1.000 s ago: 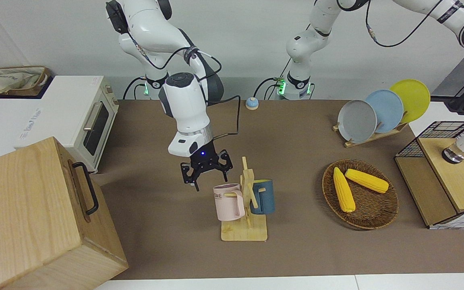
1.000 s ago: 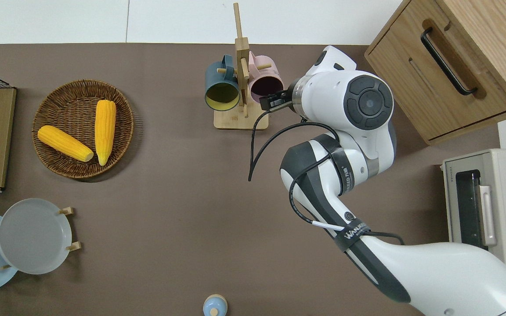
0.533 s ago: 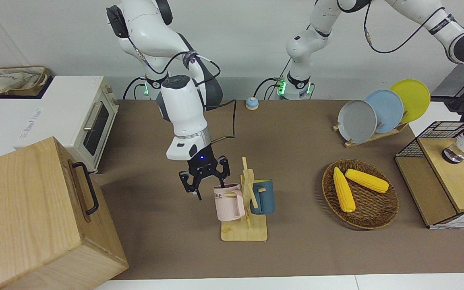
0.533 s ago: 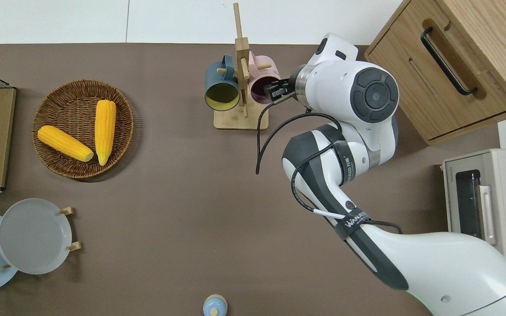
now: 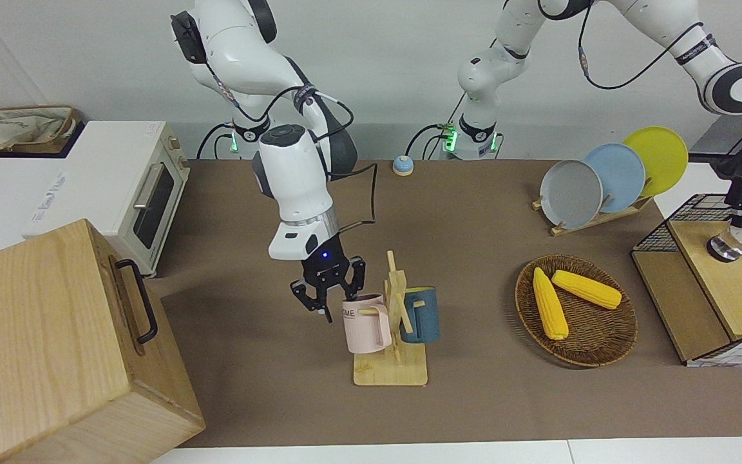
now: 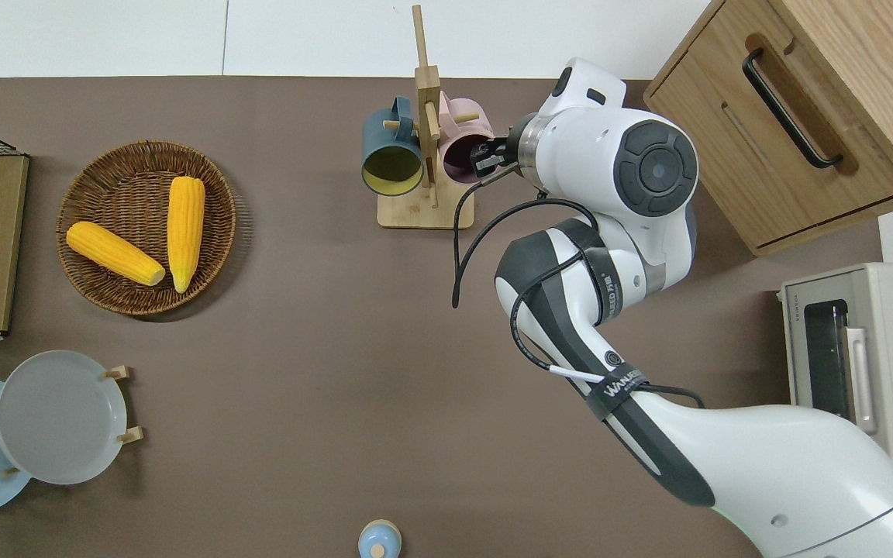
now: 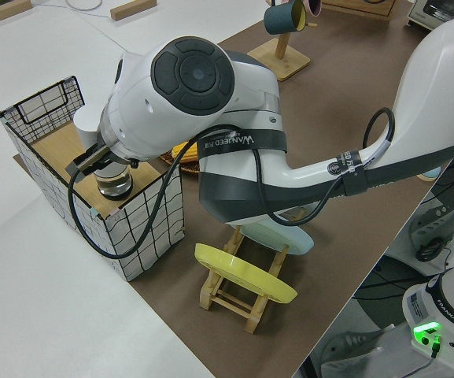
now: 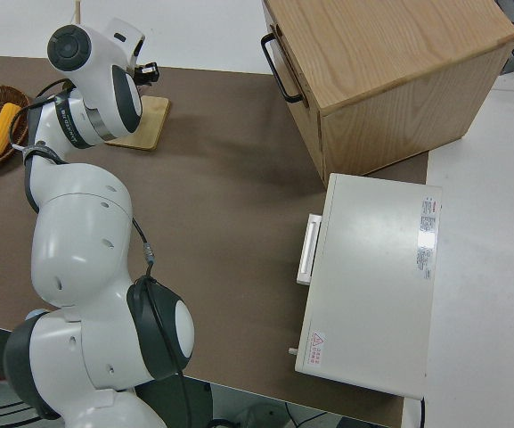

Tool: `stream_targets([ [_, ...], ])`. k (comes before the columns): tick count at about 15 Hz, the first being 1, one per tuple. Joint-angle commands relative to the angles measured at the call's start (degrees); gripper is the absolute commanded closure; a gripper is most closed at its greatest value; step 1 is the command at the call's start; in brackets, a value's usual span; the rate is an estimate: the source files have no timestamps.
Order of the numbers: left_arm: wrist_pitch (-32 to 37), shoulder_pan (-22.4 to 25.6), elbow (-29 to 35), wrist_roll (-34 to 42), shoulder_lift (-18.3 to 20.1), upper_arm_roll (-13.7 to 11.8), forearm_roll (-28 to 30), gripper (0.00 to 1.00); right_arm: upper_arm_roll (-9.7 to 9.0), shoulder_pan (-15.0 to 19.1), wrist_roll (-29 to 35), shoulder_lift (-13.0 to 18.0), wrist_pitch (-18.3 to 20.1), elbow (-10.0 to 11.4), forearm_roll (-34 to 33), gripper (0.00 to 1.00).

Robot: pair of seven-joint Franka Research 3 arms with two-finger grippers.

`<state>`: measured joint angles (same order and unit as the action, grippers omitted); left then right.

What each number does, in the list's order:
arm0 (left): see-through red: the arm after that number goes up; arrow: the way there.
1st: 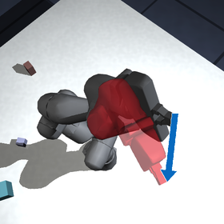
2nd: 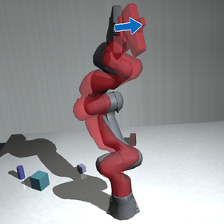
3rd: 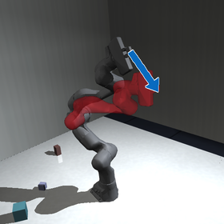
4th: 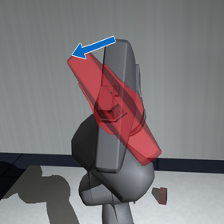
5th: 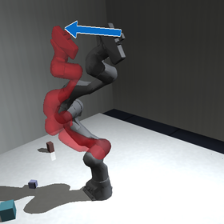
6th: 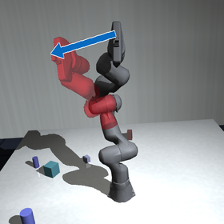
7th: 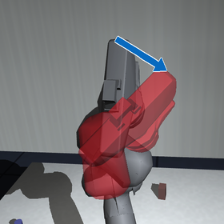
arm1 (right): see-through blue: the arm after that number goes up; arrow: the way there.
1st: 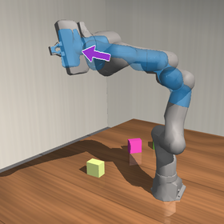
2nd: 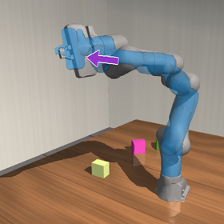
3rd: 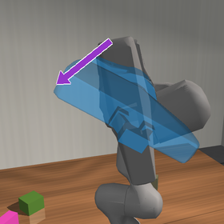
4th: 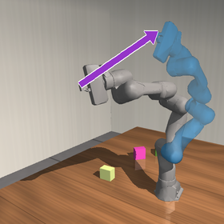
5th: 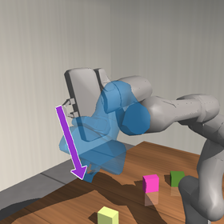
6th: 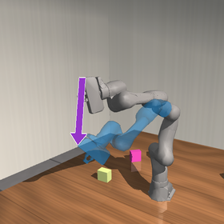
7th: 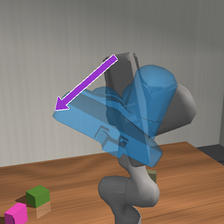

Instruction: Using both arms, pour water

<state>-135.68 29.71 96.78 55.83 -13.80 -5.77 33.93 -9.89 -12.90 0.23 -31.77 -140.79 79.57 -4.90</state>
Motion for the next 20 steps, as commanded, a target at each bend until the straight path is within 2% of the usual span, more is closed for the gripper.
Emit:
stream_targets([
  [1,-2.8,-0.4,2.5,4.4,0.8,0.0,3.2,0.0,-0.4,0.2,-0.6,-1.0,-0.9,-1.2,-0.7,0.862],
  [3,-2.8,-0.4,2.5,4.8,0.8,0.1,3.6,0.01,-0.4,0.2,-0.5,-1.0,-0.9,-1.2,-0.7,0.999],
  [5,-3.0,-0.4,2.5,4.8,0.7,0.2,4.6,0.12,-0.4,0.1,-0.4,-1.0,-0.9,-1.2,-0.6,1.0],
  [9,-4.1,-0.4,2.5,4.9,0.4,0.9,4.8,0.47,-0.4,0.2,-0.4,-0.8,-1.0,-1.2,-0.6,1.0],
  [13,-4.5,-0.3,2.4,4.8,0.3,0.9,4.9,0.87,-0.22,0.7,-0.8,-0.5,-1.0,-1.2,-0.8,1.0],
  [14,-4.4,-0.3,2.3,4.8,0.3,0.9,4.9,0.92,-0.13,0.8,-0.8,-0.3,-0.9,-1.2,-0.9,1.0],
  [17,-4.4,-0.3,1.6,3.9,0.3,0.9,4.7,0.93,0.22,1.0,-0.9,0.2,-0.7,-1.2,-0.9,1.0],
  [20,-3.4,-0.4,0.2,0.7,0.7,0.9,4.2,0.95,0.04,3.0,-1.3,1.3,-0.5,-1.2,-0.8,1.0],
])
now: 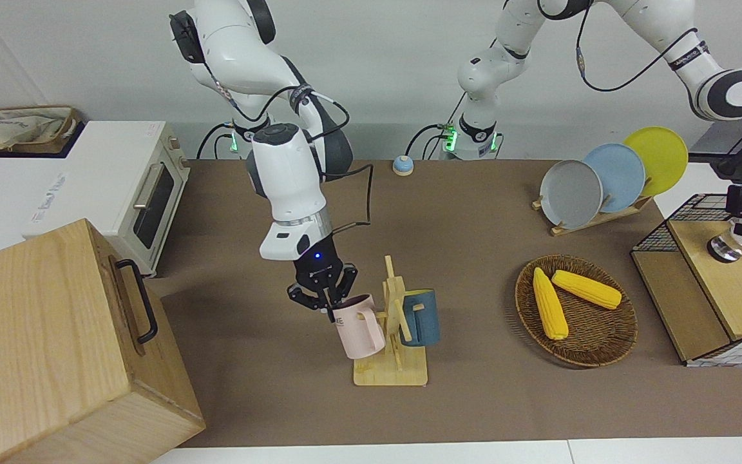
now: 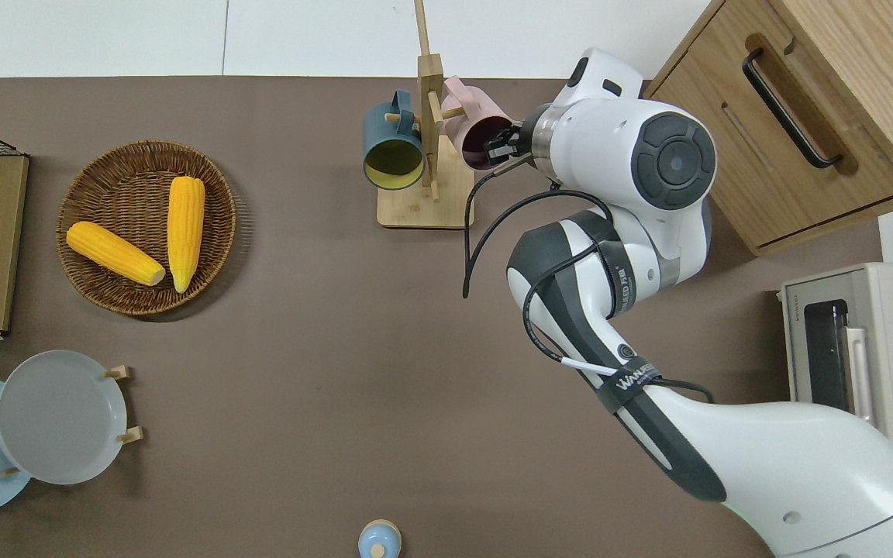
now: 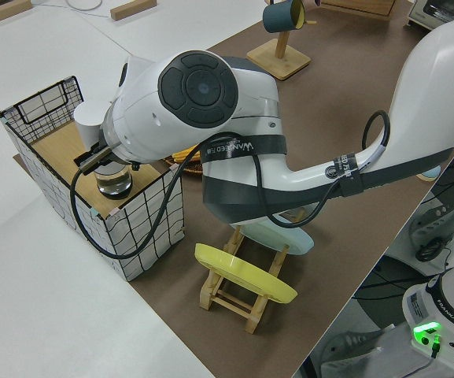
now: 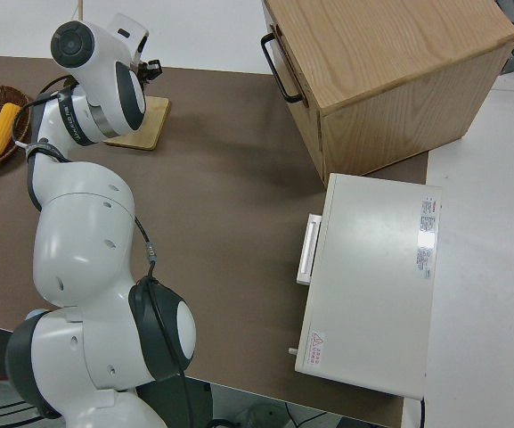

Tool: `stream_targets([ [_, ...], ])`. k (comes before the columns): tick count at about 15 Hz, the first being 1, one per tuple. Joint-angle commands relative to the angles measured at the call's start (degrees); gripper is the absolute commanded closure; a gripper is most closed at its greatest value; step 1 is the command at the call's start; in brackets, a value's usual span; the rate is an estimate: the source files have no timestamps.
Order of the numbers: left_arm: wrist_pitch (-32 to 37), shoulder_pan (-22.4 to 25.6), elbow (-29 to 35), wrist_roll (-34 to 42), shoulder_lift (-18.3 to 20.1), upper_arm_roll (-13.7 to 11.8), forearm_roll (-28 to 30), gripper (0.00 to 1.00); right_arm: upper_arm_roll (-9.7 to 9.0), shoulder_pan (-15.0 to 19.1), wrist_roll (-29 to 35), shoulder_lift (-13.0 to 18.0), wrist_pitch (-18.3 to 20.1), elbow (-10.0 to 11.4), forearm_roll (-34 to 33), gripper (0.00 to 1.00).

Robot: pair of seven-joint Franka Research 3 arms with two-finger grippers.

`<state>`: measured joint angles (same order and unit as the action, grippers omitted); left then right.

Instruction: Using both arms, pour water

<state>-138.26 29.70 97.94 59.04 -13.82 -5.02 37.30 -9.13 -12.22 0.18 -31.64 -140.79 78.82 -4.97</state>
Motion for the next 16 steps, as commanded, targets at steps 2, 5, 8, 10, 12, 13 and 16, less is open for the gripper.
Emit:
stream_targets([
  [2,0.5,-0.4,-2.0,-5.2,1.2,0.1,0.1,0.97,-0.8,2.9,-1.4,1.9,-0.1,-0.3,-0.6,1.0],
  [5,6.1,-0.3,-7.2,-9.6,1.0,0.1,-2.7,0.97,-0.89,4.5,-1.8,3.3,0.8,0.0,-0.5,1.0],
  [8,10.2,-0.3,-11.2,-14.3,1.3,0.0,-7.3,0.97,-0.97,5.5,-2.2,4.1,2.9,0.0,-0.5,1.0],
  [10,11.7,-0.3,-11.9,-16.1,2.0,0.1,-7.7,0.97,-0.97,6.1,-2.3,4.4,4.0,0.0,-0.5,1.0],
  [12,12.0,-0.4,-11.8,-16.2,3.4,0.2,-7.8,0.97,-0.89,6.9,-2.7,4.5,5.8,0.0,-0.7,1.0],
  [13,12.2,-0.8,-11.7,-16.2,4.3,0.4,-8.0,0.97,-0.89,7.1,-3.3,4.6,7.3,0.0,-0.7,1.0],
  [16,14.2,-2.2,-11.3,-19.1,6.0,0.6,-9.5,0.97,-0.71,7.8,-4.1,5.5,16.9,0.0,-0.7,1.0],
])
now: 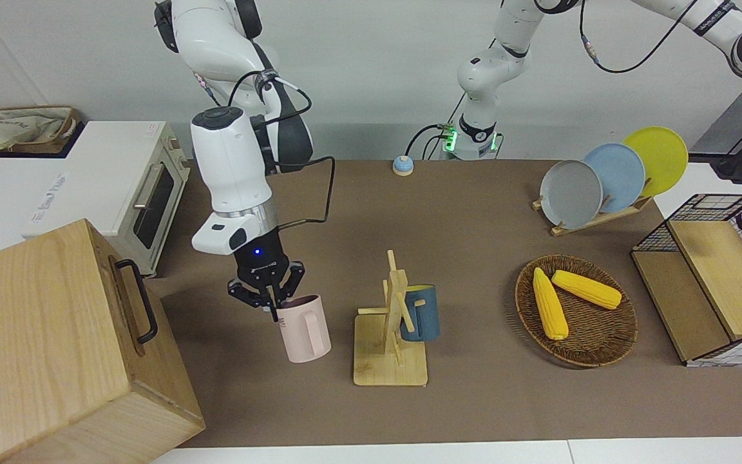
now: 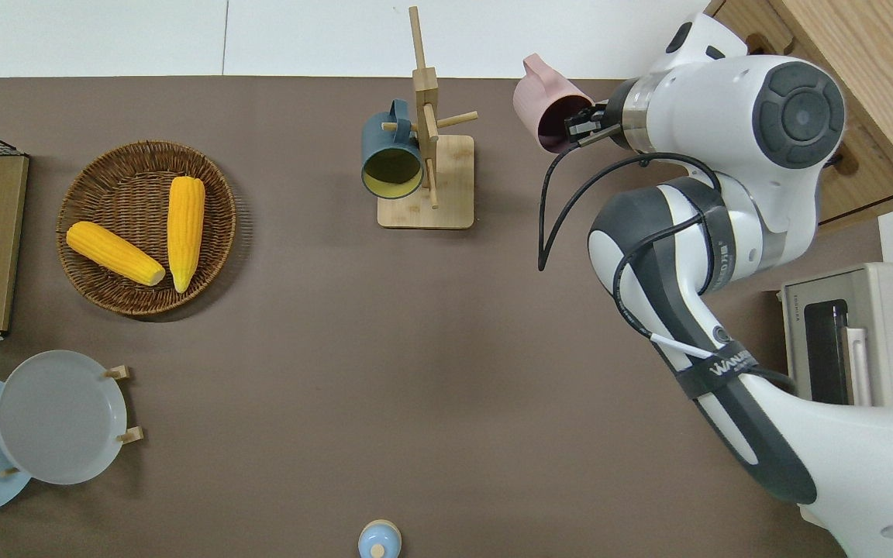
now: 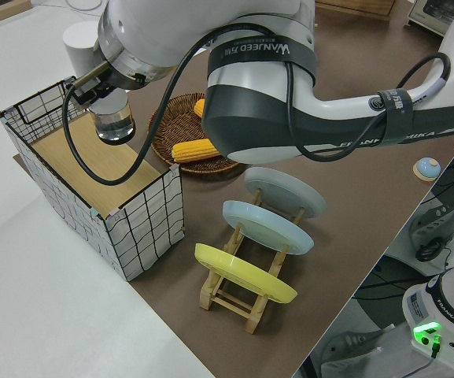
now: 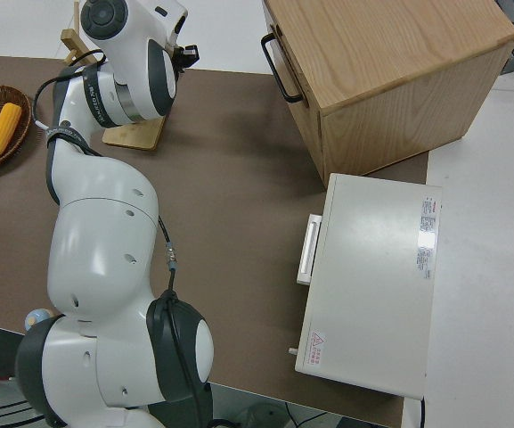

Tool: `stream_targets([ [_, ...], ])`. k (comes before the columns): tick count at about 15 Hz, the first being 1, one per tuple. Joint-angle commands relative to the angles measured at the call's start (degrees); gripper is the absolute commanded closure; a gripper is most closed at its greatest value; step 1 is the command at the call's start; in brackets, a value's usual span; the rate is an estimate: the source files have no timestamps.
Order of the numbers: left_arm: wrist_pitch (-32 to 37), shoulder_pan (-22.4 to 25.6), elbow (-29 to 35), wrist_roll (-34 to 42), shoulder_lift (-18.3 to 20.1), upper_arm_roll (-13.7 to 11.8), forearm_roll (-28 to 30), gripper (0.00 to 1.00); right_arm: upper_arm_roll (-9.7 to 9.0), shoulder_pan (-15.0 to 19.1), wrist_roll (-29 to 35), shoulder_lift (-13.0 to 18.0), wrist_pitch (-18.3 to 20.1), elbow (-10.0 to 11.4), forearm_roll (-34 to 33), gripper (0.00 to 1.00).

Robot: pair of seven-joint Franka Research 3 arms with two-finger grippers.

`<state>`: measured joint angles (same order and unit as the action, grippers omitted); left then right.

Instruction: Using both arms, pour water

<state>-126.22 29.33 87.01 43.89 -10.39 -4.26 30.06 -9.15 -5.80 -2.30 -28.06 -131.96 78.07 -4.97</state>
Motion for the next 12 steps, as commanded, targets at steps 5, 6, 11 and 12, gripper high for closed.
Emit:
stream_targets([
  [5,4.9,-5.5,2.9,-9.0,7.2,-0.1,-7.1,0.97,-0.69,0.5,-0.9,4.3,27.9,2.3,-0.7,1.0],
  [6,4.9,-6.7,4.3,-10.9,8.6,-0.1,-8.8,0.97,-0.87,0.4,0.4,4.8,30.2,3.1,-0.7,1.0],
  [11,3.9,-13.1,13.6,-21.6,16.6,0.9,-16.9,0.97,-1.13,-5.6,15.9,3.8,33.6,5.1,4.1,1.0],
  [12,3.9,-13.5,15.4,-22.6,18.2,1.7,-18.4,0.97,-1.13,-7.0,19.0,3.5,33.3,5.1,6.3,1.0],
])
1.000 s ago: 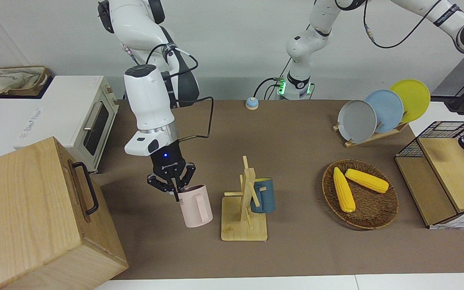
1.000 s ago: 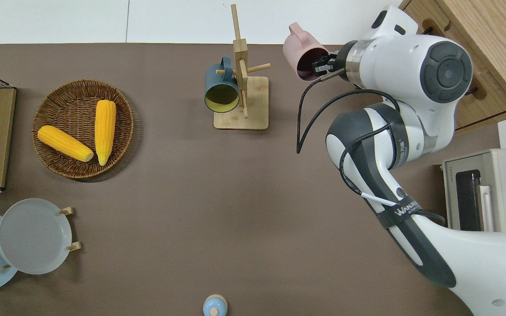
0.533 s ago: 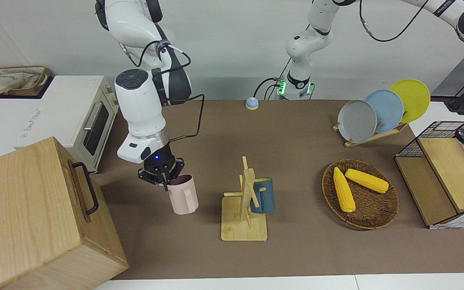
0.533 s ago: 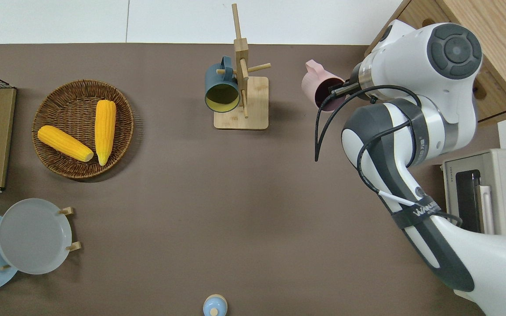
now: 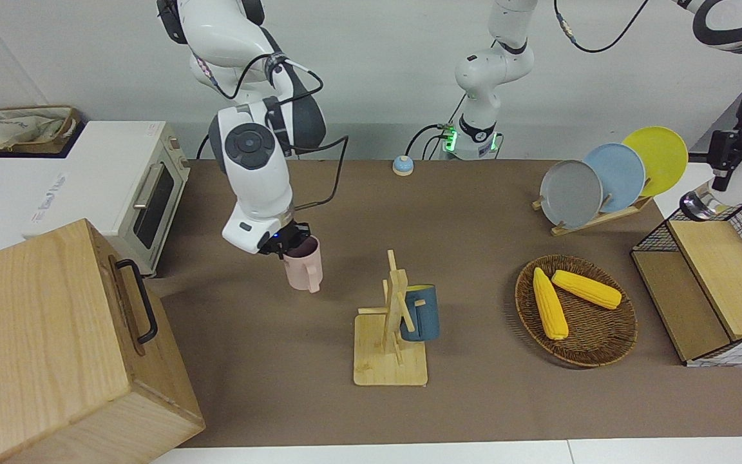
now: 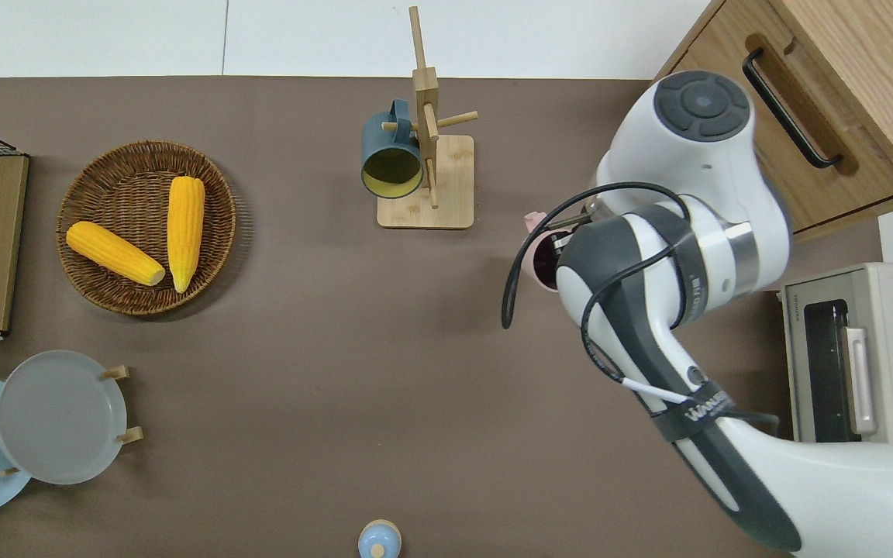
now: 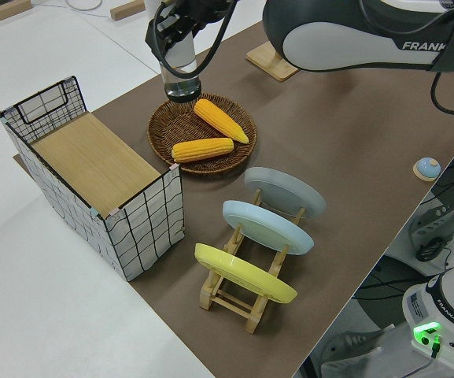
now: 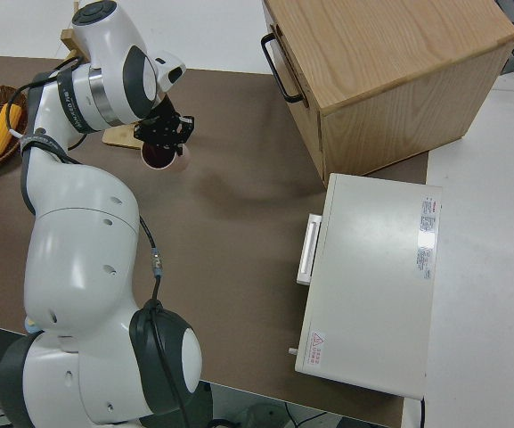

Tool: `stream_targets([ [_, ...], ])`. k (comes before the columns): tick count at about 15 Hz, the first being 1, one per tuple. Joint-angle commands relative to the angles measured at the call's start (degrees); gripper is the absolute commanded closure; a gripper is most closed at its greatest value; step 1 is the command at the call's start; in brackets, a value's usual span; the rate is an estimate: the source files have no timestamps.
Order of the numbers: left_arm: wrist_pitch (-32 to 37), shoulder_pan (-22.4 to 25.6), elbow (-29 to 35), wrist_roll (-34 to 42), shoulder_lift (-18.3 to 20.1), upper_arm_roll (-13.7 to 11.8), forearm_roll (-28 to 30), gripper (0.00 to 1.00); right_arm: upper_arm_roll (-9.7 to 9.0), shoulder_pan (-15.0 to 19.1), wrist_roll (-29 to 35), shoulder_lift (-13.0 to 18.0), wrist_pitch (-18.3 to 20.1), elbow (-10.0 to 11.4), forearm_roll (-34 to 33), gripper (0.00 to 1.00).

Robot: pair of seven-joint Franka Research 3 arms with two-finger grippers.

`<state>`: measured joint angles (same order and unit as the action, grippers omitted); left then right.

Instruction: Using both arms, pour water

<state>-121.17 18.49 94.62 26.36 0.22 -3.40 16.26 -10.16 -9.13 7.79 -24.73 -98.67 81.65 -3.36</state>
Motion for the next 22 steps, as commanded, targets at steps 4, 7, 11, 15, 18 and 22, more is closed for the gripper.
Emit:
stream_targets([
  [4,-6.3,-2.7,19.2,-10.6,14.9,5.8,-5.5,0.97,-0.13,-8.3,17.9,-0.1,-0.4,1.0,10.6,1.0],
  [7,-9.1,-2.8,28.1,-11.6,20.7,7.7,-5.5,0.97,-0.22,-12.5,25.8,-3.0,-2.0,-2.0,12.2,1.0],
  [11,-9.2,-2.8,34.4,-12.2,25.7,9.6,-4.7,0.97,-0.48,-15.7,31.6,-8.8,-8.3,-6.7,13.7,1.0],
  [15,-8.7,-2.9,36.4,-14.8,26.6,12.2,-4.7,1.0,-0.48,-17.9,36.1,-13.8,-14.3,-11.0,14.9,1.0],
  [18,-7.8,-3.7,37.6,-15.0,27.2,12.2,-4.7,1.0,-0.48,-19.1,37.6,-16.0,-20.3,-11.6,16.5,1.0],
  [22,-6.7,-3.8,37.7,-15.0,27.1,12.3,-4.7,1.0,-0.48,-20.7,40.5,-17.8,-23.9,-11.6,16.7,1.0],
])
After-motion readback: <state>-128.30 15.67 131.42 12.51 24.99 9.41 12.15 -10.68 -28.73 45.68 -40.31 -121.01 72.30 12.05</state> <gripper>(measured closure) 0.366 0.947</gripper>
